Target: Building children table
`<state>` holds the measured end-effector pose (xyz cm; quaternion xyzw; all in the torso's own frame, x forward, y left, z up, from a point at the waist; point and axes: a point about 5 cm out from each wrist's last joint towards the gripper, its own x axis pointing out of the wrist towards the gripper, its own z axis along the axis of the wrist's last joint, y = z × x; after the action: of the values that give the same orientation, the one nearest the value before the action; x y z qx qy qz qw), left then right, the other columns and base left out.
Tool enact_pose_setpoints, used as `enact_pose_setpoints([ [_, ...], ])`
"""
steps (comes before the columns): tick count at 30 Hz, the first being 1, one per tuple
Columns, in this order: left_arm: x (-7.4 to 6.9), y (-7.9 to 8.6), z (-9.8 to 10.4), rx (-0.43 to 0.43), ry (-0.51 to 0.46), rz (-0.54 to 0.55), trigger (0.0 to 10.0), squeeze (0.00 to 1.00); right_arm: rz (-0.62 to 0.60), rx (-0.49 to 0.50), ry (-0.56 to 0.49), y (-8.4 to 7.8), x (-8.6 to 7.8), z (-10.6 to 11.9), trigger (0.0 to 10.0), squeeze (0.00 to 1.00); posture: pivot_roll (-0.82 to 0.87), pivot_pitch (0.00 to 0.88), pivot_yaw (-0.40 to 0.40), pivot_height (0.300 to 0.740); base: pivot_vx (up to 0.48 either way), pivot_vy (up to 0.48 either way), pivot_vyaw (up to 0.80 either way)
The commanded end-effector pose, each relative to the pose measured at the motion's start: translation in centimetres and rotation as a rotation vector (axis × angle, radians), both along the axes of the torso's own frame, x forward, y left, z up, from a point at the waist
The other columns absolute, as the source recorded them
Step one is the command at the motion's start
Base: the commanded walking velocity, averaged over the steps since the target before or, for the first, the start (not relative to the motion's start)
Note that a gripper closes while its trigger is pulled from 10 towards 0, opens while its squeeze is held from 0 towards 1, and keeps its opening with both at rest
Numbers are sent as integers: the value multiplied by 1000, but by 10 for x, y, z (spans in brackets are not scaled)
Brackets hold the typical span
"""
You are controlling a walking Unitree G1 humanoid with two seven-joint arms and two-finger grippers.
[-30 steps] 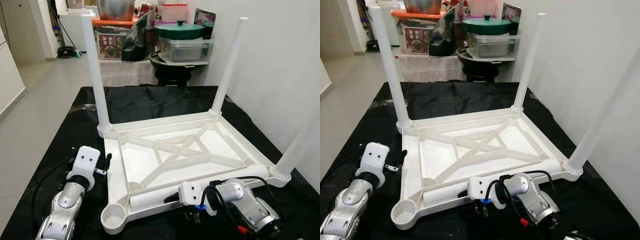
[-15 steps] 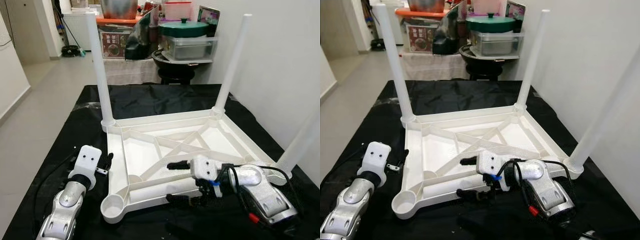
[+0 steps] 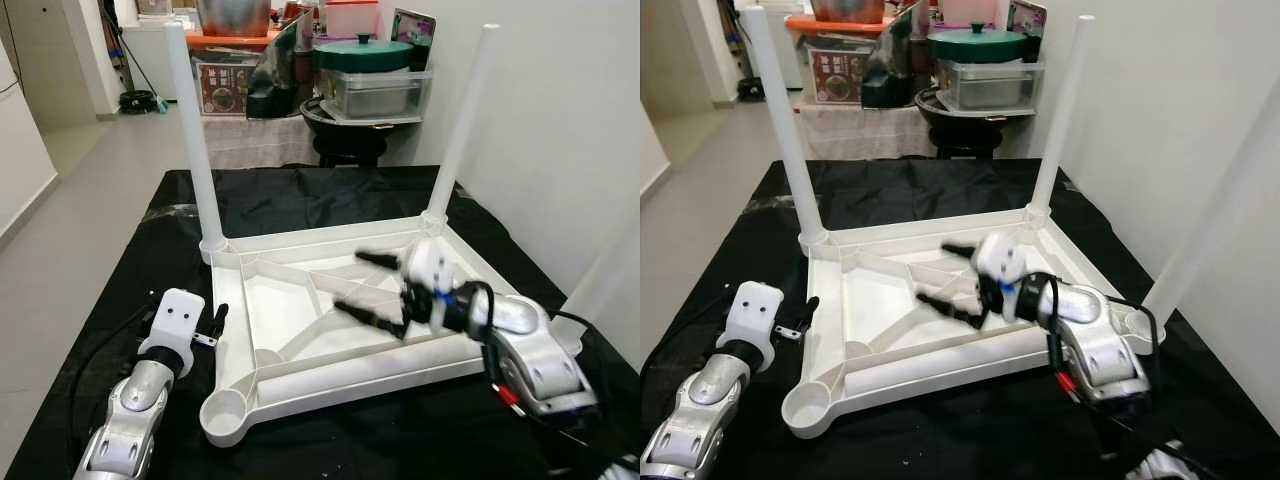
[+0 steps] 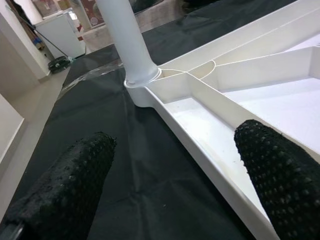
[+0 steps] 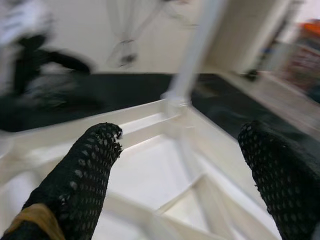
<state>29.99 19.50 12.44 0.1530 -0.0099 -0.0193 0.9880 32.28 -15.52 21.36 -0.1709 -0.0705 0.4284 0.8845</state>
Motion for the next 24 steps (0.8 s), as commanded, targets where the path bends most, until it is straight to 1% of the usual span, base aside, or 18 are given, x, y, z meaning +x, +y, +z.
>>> enact_pose_setpoints([
  [1,0,-1,6,-25,-38,-7,10000,0,-99,58,9,0,7,1,10000,1000,72,0,-29,740,0,0,0],
  [3,0,-1,6,-25,-38,-7,10000,0,-99,58,9,0,7,1,10000,1000,72,0,-29,740,0,0,0],
  [4,-1,-1,10,-36,-54,-13,10000,0,-169,93,19,2,11,0,10000,1000,72,0,-29,740,0,0,0],
  [5,-1,-4,12,-33,-67,-31,10000,0,-216,111,72,7,12,-8,10000,0,75,0,-28,740,0,0,0],
  [7,-2,-9,14,-35,-79,-56,10000,0,-228,127,156,14,10,-21,10000,0,75,0,-28,740,0,-193,0],
  [8,-2,-9,14,-35,-79,-56,10000,0,-228,127,156,14,10,-21,10000,0,75,0,-28,740,0,-386,0],
  [10,-2,-12,15,-34,-82,-69,10000,0,-224,141,197,18,8,-26,10000,0,71,0,-25,740,0,-433,0],
  [12,-2,-13,15,-33,-82,-74,10000,0,-225,149,213,20,8,-27,10000,0,70,0,-25,740,0,-480,0],
  [15,-2,-13,15,-32,-82,-76,10000,0,-225,151,220,21,7,-28,10000,0,71,0,-25,740,0,-480,0],
  [16,-1,-14,15,-33,-83,-82,10000,0,-219,152,231,25,7,-28,10000,0,72,0,-27,740,0,-480,0],
  [19,-1,-15,15,-34,-84,-84,10000,0,-219,153,231,26,8,-27,10000,0,72,0,-27,740,0,-480,0],
  [22,-1,-15,15,-35,-86,-86,10000,0,-223,157,215,26,10,-23,10000,0,75,0,-31,740,0,-480,0],
  [24,-3,-15,16,-38,-88,-87,10000,0,-253,156,190,25,12,-18,10000,0,76,0,-34,740,0,-480,0],
])
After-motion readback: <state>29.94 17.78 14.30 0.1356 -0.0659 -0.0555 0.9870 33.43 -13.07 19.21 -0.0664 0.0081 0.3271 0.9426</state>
